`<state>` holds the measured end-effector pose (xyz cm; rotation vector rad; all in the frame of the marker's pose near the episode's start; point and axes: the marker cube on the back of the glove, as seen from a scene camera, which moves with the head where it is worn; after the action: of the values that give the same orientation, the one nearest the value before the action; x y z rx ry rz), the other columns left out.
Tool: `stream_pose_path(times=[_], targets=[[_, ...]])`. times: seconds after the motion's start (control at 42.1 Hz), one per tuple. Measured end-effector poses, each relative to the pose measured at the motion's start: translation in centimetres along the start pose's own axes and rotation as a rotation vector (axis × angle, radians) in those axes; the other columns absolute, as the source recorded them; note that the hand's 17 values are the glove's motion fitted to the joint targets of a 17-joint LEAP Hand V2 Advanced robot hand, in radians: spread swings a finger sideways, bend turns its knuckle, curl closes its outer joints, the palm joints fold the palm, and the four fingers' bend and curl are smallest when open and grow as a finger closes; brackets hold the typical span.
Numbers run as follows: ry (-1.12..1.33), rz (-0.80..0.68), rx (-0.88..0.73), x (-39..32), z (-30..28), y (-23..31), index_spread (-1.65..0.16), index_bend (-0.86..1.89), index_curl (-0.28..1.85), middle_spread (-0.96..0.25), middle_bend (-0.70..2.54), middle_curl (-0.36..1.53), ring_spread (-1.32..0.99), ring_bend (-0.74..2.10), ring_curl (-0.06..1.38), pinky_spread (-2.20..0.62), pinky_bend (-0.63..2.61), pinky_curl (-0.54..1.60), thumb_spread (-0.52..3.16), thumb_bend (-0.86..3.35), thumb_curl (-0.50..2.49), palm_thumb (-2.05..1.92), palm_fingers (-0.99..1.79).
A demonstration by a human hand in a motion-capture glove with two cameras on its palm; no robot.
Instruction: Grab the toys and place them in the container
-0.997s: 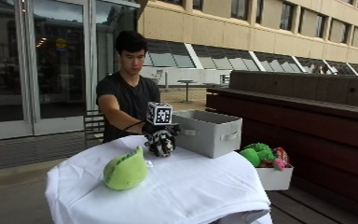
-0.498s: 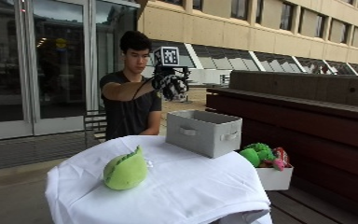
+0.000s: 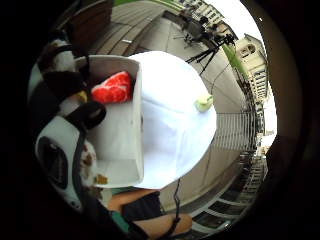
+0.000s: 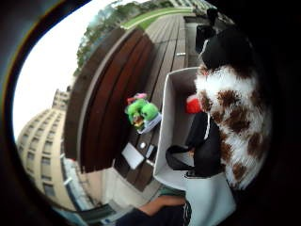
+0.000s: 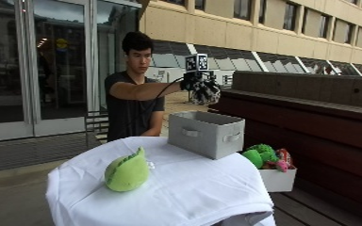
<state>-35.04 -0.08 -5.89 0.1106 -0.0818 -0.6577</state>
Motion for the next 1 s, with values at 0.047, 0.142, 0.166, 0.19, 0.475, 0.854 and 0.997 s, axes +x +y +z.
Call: stream_pose_path(times=[0.047,0.142,0.166,0.19,0.475,0.854,0.997], targets=[[-0.015,0.007,-0.027,0.0,0.6,0.1,-0.37,0.01,0.37,-0.35,0.12,0.49,-0.34,1.02,0.4,-0.43,1.1,0.4,1.0,0.09,0.77,0.54,0.76],[0.0,0.056,-0.026,0.7,0.8,0.0,-0.38,0.1,0.36,-0.29,0.11,0.46,-0.31,1.02,0.4,-0.4,1.15,0.41,1.13,0.0,0.67,0.38,0.67],[-0.067,0.068,-0.07,0.5,0.8,0.3,-0.38,0.08,0.35,-0.27,0.1,0.45,-0.29,1.0,0.4,-0.38,1.17,0.41,1.13,-0.07,0.63,0.28,0.59],[-0.122,0.079,-0.107,0.5,0.7,0.5,-0.38,0.1,0.35,-0.24,0.08,0.44,-0.27,0.97,0.39,-0.36,1.2,0.42,1.11,-0.12,0.6,0.18,0.49],[-0.086,0.256,-0.107,7.3,-1.3,4.4,-0.38,0.13,0.32,-0.11,0.18,0.4,-0.12,0.77,0.31,-0.13,1.33,0.43,1.09,-0.06,0.45,-0.04,0.03],[-0.006,0.419,-0.147,25.6,1.8,6.2,-0.35,0.08,0.25,-0.06,0.19,0.4,-0.01,0.56,0.24,0.02,1.33,0.39,1.04,-0.05,0.36,-0.05,-0.15],[-0.012,0.482,-0.152,31.6,5.2,6.2,-0.34,0.08,0.22,-0.05,0.18,0.39,0.0,0.53,0.24,0.04,1.32,0.38,1.03,-0.05,0.33,-0.05,-0.16]])
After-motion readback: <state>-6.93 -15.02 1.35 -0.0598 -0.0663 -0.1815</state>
